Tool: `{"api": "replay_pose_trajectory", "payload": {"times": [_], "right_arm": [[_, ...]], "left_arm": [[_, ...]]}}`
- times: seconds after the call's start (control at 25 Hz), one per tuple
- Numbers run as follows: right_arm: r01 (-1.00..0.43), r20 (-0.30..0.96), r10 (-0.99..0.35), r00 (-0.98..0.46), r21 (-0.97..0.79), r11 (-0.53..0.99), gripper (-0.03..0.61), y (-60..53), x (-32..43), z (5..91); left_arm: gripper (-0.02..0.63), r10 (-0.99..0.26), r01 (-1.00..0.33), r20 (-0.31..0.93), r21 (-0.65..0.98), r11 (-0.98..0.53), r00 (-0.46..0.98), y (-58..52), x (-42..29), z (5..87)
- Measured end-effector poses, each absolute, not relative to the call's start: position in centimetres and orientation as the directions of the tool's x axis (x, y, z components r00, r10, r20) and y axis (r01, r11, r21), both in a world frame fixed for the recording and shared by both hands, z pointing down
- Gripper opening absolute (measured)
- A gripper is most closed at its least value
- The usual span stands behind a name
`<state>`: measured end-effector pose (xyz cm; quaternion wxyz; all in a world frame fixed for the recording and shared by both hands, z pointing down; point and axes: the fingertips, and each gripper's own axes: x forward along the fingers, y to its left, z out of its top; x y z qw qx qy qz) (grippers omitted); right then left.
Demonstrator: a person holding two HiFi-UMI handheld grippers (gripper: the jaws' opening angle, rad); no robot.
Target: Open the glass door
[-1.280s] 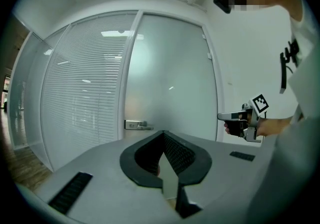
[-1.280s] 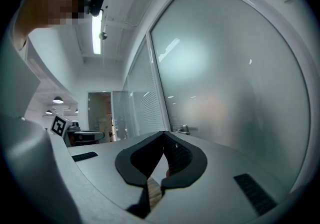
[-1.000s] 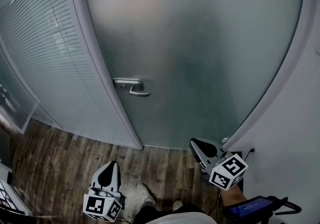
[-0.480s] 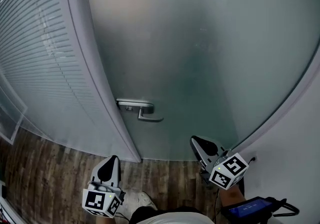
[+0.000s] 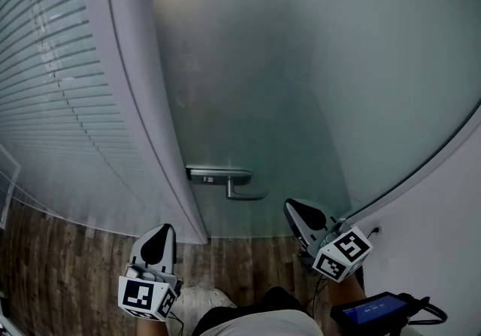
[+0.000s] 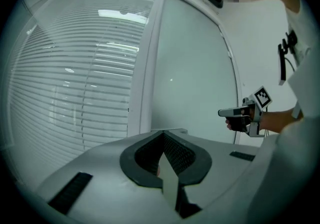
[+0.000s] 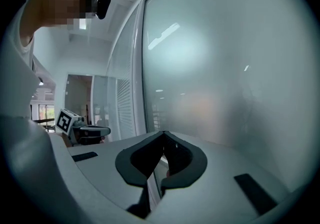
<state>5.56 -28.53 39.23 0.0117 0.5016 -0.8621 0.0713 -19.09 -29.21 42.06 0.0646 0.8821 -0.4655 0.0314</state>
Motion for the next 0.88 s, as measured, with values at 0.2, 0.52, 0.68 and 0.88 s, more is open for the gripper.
{"api": "replay_pose_trajectory", "payload": {"times": [0.2,0.52,0.68,0.88], "right_arm": [[-0.868,0.143,-0.857,-0.496,-0.064,0.492,0.002,-29.9,5.9,39.8],[-0.788,0.254,-0.754,-0.606,-0.056,0.614,0.06,-31.8,6.1,42.8],[-0.729,0.355,-0.682,-0.639,0.003,0.684,0.126,-32.4,6.0,43.8],[-0.636,0.482,-0.597,-0.641,0.102,0.765,0.167,-33.1,4.9,46.9]], "left_arm": [[-0.002,-0.803,-0.812,0.127,0.114,-0.572,0.583,-30.8,-18.4,42.8],[-0.002,-0.824,-0.837,0.151,0.118,-0.534,0.546,-29.6,-15.4,43.3],[-0.002,-0.831,-0.847,0.166,0.116,-0.519,0.532,-29.1,-13.6,42.9],[-0.002,-0.839,-0.861,0.194,0.118,-0.495,0.509,-28.6,-12.8,43.8]]}}
